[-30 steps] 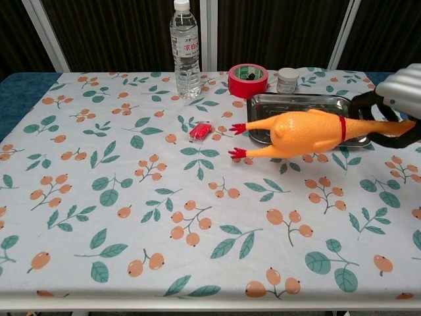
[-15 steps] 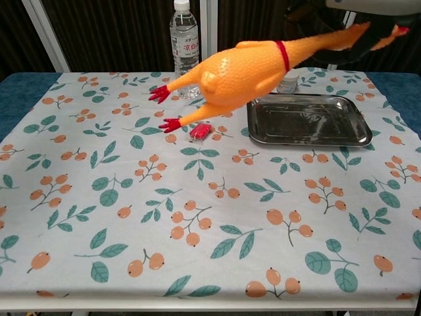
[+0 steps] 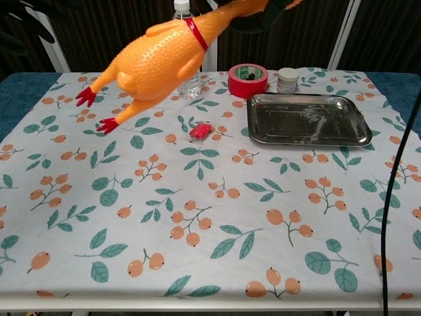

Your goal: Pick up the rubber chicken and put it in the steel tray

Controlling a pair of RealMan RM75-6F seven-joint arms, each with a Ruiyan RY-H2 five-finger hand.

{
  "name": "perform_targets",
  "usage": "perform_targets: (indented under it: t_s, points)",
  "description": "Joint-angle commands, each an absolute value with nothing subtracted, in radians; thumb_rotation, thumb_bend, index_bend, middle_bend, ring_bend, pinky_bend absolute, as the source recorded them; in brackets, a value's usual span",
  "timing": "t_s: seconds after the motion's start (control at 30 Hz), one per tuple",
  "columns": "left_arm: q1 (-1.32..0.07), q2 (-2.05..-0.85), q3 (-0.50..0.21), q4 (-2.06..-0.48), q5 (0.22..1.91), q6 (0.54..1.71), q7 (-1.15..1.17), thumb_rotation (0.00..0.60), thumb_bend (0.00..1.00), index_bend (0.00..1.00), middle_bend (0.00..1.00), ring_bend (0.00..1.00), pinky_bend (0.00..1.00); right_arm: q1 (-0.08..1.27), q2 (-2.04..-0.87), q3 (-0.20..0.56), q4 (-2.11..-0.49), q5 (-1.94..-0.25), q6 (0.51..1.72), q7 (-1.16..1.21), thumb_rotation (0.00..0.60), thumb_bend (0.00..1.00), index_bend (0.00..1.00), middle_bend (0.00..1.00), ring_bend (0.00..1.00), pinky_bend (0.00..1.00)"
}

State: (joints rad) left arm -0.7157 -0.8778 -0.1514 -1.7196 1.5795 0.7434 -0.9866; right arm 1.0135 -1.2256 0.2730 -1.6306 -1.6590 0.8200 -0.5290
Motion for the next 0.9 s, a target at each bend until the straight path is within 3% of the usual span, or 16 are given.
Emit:
perform_targets:
  t_s: [0.03, 0.37, 0.9]
  points:
    - [-0.798, -0.856, -0.131, -1.732, 1.600, 0.645, -1.201, 0.600, 0.03, 0.16, 0.17, 0.16, 0.25, 1.035, -1.244, 0.286, -1.615, -1.648, 0.824, -0.538, 0.600, 0.38, 0.95, 0.75, 0.72, 0.98]
    - [-0.907, -0.889, -0.070, -1.658, 1.674, 0.585, -1.492, 0.600, 0.03, 0.16, 0.17, 0.15, 0.25, 1.090, -1.256, 0.315, -1.600, -1.597, 0.806, -0.593, 0.600, 0.38, 0.95, 0.75, 0.72, 0.98]
    - [-1.007, -0.925, 0.004, -1.623, 1.677, 0.553, -1.581, 0.600, 0.03, 0.22, 0.24, 0.20, 0.30, 1.141, -1.308, 0.308, -1.573, -1.548, 0.817, -0.668, 0.600, 0.38, 0.95, 0.75, 0.72, 0.98]
